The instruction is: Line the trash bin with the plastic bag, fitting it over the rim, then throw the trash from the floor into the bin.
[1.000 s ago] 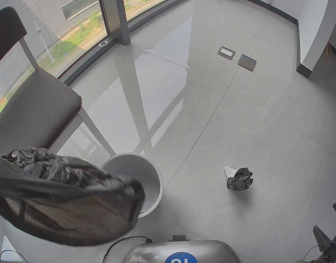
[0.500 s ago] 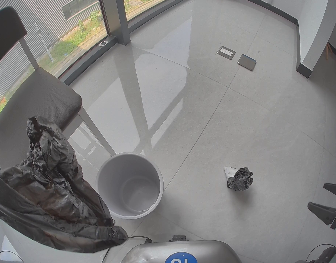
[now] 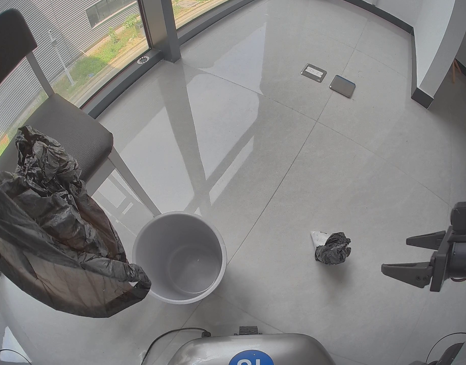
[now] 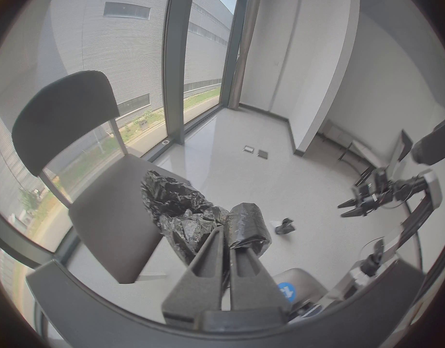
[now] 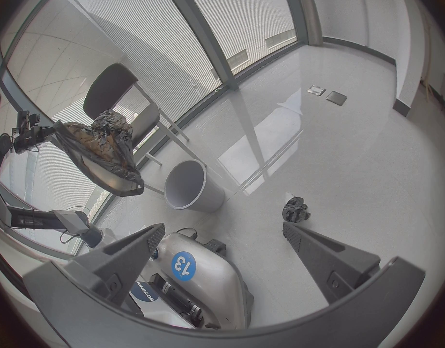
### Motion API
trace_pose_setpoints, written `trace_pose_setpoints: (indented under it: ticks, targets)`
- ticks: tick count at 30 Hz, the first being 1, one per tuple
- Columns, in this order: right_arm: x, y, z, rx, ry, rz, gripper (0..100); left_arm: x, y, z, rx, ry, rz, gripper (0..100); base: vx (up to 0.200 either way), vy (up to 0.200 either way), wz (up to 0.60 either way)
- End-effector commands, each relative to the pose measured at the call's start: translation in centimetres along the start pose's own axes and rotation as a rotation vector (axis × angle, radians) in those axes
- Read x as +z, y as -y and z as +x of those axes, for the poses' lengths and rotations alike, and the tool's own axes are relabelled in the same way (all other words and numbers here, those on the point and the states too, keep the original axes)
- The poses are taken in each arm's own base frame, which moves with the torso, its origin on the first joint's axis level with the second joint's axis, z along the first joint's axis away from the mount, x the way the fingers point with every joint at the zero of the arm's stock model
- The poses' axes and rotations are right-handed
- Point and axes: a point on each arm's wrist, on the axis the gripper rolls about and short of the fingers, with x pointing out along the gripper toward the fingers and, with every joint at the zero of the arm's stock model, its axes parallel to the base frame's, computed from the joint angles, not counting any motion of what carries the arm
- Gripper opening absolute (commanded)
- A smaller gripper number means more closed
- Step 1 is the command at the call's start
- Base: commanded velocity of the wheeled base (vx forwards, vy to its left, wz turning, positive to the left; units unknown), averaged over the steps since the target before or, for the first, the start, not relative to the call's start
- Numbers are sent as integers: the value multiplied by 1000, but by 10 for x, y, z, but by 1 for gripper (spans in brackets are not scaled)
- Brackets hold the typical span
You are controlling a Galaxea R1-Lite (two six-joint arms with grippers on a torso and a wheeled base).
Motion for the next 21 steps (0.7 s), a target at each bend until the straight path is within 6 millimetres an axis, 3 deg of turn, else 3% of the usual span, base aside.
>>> trace_pose_setpoints:
  ticks: [1,6,10,14,21]
  targets:
    - [14,-5,30,41,-72,-13,100,5,-32,27,24,-109,28,0,0,0,0]
    - [20,-11,41,73,-59,-36,100,9,-50,58,46,-94,157,0,0,0,0]
    - [24,-12,41,77,-44,-39,100,23,-54,84,77,-46,128,0,0,0,0]
    - [25,-12,41,79,-41,-40,100,33,-44,110,91,-14,90,0,0,0,0]
    - [27,-12,46,78,-47,-39,100,38,-29,131,74,-12,75,0,0,0,0]
